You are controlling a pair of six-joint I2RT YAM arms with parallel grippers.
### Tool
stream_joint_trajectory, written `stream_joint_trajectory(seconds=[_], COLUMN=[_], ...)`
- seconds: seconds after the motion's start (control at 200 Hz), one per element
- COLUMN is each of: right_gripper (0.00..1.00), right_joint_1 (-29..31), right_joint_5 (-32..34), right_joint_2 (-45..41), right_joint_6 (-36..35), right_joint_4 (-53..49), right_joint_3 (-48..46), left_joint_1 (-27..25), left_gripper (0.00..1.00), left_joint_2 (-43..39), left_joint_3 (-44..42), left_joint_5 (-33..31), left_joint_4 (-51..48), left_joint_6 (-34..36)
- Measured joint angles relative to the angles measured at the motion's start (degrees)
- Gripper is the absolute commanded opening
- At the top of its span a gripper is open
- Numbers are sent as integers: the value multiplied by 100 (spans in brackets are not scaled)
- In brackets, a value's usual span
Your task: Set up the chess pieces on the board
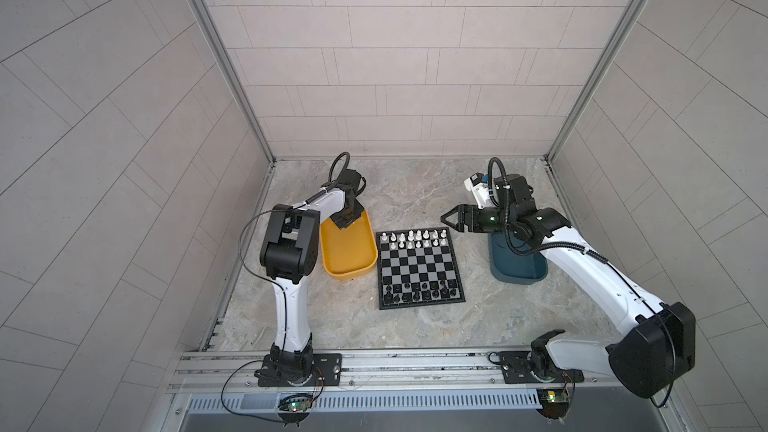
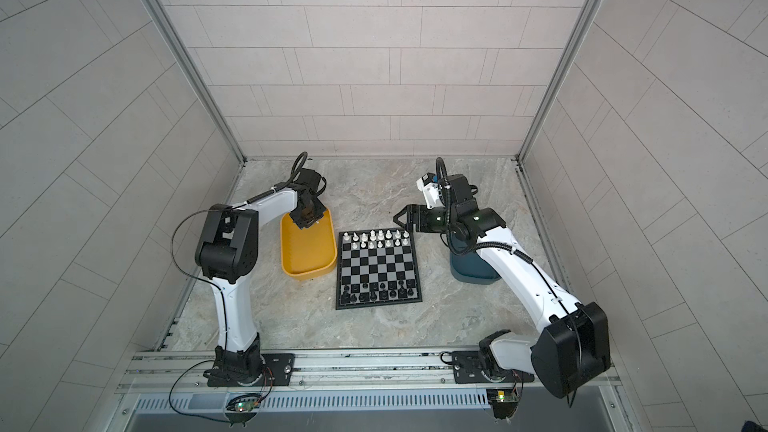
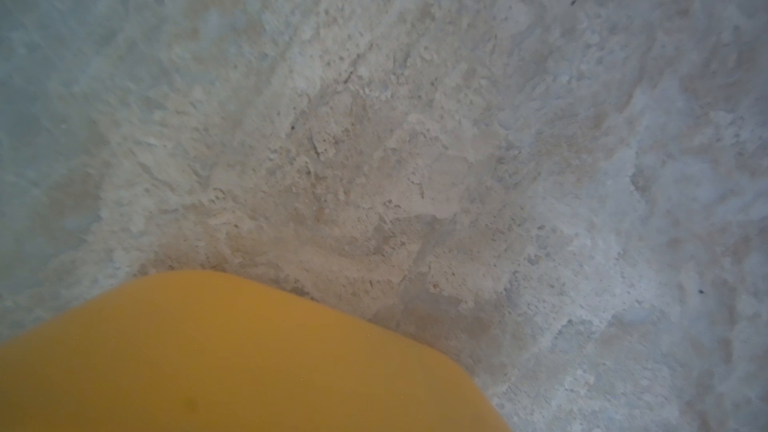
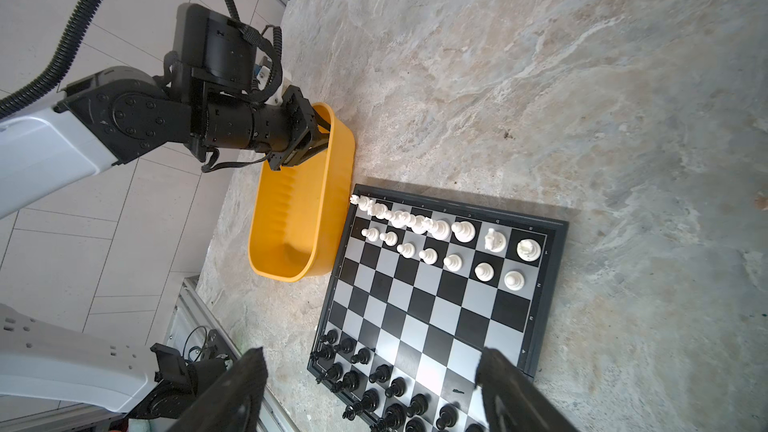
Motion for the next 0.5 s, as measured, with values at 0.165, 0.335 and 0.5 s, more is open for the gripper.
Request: stream_joint_trajectory(seconds=[0.165, 0.335, 0.5], right_gripper=[81, 80, 80], right_joint_1=[0, 0, 0], right_joint_5=[0, 2, 28], right_joint_2=[-13, -15, -24], right_joint_6=[-2, 0, 17], right_joint_4=[0, 0, 2], right_joint_3=[0, 0, 0], left_joint_1=[4, 9, 28], left_gripper=[20, 16, 14], left_joint_2=[-39, -94, -337], left_joint_3=[-96, -195, -481], left_joint_5=[-26, -26, 116], left_joint_4=[146, 264, 291], left_joint_6=[66, 201, 334])
